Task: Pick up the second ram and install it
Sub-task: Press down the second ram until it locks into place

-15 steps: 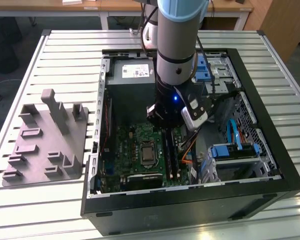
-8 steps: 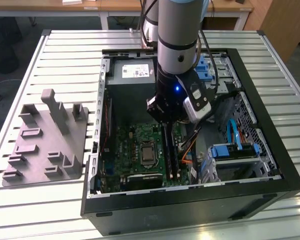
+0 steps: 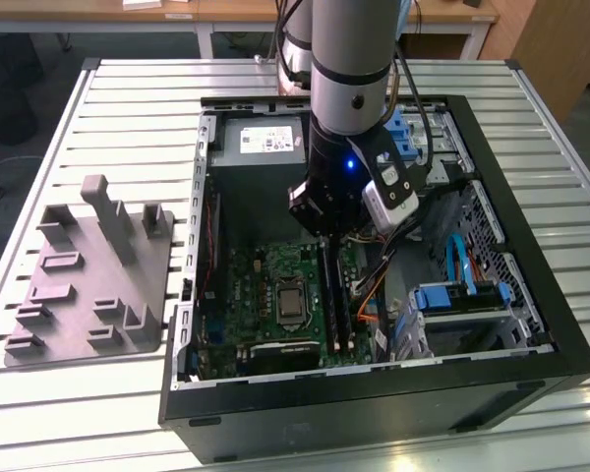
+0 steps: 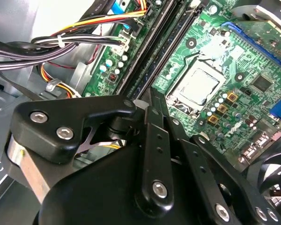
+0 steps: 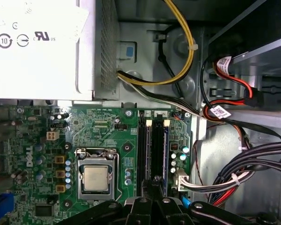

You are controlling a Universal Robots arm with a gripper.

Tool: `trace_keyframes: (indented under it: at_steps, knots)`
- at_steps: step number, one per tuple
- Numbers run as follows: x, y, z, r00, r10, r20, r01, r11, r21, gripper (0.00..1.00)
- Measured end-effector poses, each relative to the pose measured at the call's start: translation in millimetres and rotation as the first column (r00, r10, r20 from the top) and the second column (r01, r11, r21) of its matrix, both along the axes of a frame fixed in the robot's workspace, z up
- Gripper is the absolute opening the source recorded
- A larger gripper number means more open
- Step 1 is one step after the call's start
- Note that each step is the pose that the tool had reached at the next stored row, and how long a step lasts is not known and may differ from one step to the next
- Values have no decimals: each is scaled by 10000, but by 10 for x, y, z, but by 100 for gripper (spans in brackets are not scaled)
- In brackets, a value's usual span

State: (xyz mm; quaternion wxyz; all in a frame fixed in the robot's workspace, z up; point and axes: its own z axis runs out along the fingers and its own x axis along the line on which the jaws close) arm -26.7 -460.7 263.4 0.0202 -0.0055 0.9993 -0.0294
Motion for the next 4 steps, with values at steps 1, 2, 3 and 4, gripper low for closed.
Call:
trace_keyframes:
  at_steps: [1,2,3,4]
  knots:
    - [0,0,2,10000,0,-1,0,10000,-3,10]
    - [0,0,4,10000,0,-1,0,10000,-2,10]
    - [0,0,4,10000,0,-1,0,10000,-3,10]
    - [0,0,4,10000,0,-1,0,10000,-2,10]
